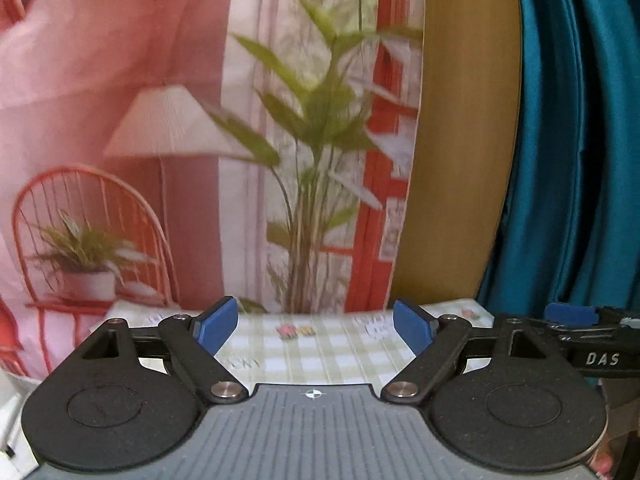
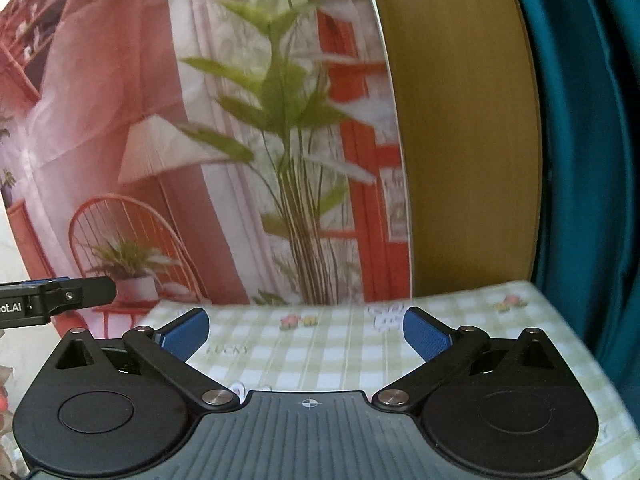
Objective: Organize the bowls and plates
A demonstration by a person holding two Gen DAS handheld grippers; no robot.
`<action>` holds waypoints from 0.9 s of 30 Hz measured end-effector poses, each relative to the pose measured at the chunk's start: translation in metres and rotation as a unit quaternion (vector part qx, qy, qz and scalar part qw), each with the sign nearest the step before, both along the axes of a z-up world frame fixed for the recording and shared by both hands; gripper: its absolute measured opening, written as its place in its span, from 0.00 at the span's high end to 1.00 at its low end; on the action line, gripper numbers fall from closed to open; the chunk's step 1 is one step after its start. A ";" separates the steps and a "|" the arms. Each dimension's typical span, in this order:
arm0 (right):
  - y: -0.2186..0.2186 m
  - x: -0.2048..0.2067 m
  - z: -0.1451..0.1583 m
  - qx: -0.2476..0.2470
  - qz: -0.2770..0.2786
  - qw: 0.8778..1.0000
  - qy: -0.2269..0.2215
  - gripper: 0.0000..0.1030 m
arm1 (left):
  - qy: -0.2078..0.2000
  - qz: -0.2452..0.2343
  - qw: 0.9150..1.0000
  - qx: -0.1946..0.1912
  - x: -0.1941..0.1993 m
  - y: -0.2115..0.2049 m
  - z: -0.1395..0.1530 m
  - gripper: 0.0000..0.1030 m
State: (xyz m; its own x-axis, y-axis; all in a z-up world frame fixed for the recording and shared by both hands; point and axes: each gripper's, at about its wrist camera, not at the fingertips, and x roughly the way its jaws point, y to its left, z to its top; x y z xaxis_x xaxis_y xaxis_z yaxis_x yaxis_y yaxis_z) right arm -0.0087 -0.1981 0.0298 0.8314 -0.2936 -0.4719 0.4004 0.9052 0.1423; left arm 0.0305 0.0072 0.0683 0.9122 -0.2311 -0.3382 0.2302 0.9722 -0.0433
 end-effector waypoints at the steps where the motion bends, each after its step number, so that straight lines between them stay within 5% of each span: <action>1: 0.001 -0.001 0.007 -0.002 -0.001 1.000 -0.004 0.00 | -0.009 0.004 1.000 0.003 -0.003 -0.001 0.005 0.16; 12: 0.018 -0.027 0.081 -0.030 -0.005 0.998 -0.059 0.00 | -0.064 0.032 0.997 0.017 -0.040 0.001 0.057 0.15; 27: 0.035 -0.043 0.109 -0.065 -0.018 0.995 -0.070 0.00 | -0.070 0.078 0.994 0.012 -0.059 0.012 0.074 0.15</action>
State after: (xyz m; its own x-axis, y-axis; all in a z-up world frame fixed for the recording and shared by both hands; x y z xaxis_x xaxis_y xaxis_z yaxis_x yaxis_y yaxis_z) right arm -0.0516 -0.1628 0.1390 0.8746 -0.3747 -0.3076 0.4168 0.9052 0.0824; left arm -0.0290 0.0197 0.1427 0.9749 -0.0761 -0.2092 0.0785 0.9969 0.0032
